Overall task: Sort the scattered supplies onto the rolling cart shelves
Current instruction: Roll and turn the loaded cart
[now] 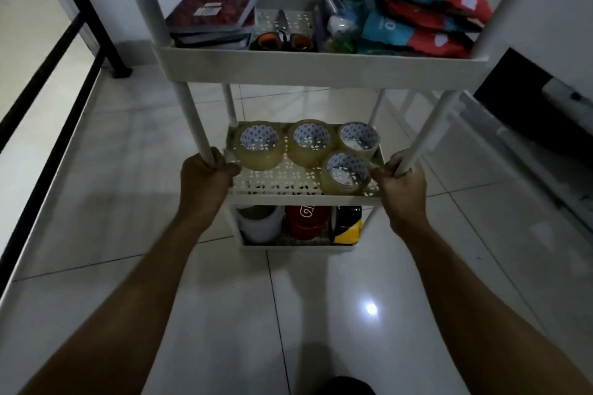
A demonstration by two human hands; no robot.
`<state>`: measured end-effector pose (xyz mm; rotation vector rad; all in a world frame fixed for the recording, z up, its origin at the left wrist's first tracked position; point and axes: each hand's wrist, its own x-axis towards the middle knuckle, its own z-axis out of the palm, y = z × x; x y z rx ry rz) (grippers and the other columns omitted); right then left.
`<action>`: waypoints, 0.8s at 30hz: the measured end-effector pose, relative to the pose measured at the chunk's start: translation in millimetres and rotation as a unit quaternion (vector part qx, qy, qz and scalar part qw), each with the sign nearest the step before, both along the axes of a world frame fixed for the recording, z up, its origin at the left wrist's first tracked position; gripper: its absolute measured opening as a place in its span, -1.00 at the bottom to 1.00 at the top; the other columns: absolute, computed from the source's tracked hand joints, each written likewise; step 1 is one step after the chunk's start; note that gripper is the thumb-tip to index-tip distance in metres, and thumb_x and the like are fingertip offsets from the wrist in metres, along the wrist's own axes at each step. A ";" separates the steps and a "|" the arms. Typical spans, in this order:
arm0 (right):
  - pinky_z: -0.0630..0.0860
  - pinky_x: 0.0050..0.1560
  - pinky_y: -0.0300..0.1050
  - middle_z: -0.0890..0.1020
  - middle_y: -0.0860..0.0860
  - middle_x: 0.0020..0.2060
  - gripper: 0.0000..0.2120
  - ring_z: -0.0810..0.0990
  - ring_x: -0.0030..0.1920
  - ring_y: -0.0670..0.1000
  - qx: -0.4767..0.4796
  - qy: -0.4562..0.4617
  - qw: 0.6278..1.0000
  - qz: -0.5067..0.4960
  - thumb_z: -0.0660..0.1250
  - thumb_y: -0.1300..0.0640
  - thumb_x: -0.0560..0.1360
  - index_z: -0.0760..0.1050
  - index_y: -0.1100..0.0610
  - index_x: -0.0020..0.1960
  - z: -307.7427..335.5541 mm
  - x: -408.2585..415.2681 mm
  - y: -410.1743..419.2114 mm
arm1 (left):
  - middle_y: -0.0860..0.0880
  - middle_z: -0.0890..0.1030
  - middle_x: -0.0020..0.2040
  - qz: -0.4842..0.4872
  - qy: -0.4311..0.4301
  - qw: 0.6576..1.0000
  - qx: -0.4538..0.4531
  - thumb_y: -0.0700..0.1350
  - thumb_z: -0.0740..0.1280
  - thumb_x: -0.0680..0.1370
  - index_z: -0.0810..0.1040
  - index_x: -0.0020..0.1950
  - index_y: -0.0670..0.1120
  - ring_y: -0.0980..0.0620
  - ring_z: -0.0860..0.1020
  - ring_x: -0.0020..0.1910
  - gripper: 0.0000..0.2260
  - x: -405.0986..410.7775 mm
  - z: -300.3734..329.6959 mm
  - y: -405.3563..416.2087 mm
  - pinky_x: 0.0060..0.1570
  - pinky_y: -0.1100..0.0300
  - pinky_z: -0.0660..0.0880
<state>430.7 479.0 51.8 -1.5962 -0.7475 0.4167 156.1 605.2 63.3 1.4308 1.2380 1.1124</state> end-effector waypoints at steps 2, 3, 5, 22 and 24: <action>0.54 -0.12 -0.16 0.44 -0.06 0.00 -0.53 0.50 0.00 -0.10 -0.019 -0.052 0.998 -0.019 0.52 -0.10 0.35 0.33 -0.03 0.07 -14.2 -1.7 -13.8 | 0.00 0.50 -0.16 0.024 0.065 0.994 0.090 -0.18 0.52 0.40 0.44 -0.09 -0.06 0.14 0.48 -0.21 -0.73 -4.7 -9.9 -9.3 -0.21 0.32 0.45; 0.52 0.04 -0.11 0.37 -0.01 0.15 -0.34 0.44 0.16 -0.02 -0.041 -0.058 0.997 -0.009 0.56 -0.17 0.29 0.27 -0.02 0.21 -25.1 -1.7 -20.1 | -0.02 0.48 -0.02 0.029 0.095 0.989 0.110 -0.10 0.56 0.36 0.42 0.05 -0.09 0.14 0.47 -0.08 -0.60 -7.4 -16.7 -12.5 -0.13 0.32 0.44; 0.44 0.24 -0.05 0.29 0.00 0.31 -0.07 0.32 0.34 0.01 -0.075 0.011 0.996 0.056 0.64 -0.10 0.19 0.12 -0.06 0.35 -49.9 -5.8 -31.3 | -0.02 0.44 0.10 -0.006 0.113 0.990 0.079 -0.02 0.63 0.24 0.36 0.19 -0.12 0.16 0.48 0.07 -0.34 -11.2 -29.1 -17.4 -0.05 0.28 0.49; 0.61 -0.24 -0.07 0.65 -0.03 -0.35 -0.67 0.63 -0.29 -0.06 -0.128 0.172 0.975 0.056 0.25 0.52 0.25 0.54 0.11 -0.25 -103.0 17.4 7.9 | 0.12 0.66 0.01 -0.169 0.015 0.981 -0.094 -0.52 0.43 0.28 0.56 0.15 -0.01 0.22 0.62 -0.01 -0.43 -6.5 -90.1 13.3 -0.06 0.25 0.59; 0.61 -0.21 -0.07 0.66 0.00 -0.31 -0.68 0.65 -0.24 -0.03 -0.126 0.165 0.976 0.065 0.27 0.51 0.24 0.56 0.12 -0.23 -103.6 17.9 6.9 | 0.11 0.67 0.00 -0.159 0.004 0.983 -0.096 -0.51 0.47 0.25 0.58 0.12 0.01 0.19 0.63 -0.01 -0.42 -8.9 -93.3 13.7 -0.08 0.27 0.59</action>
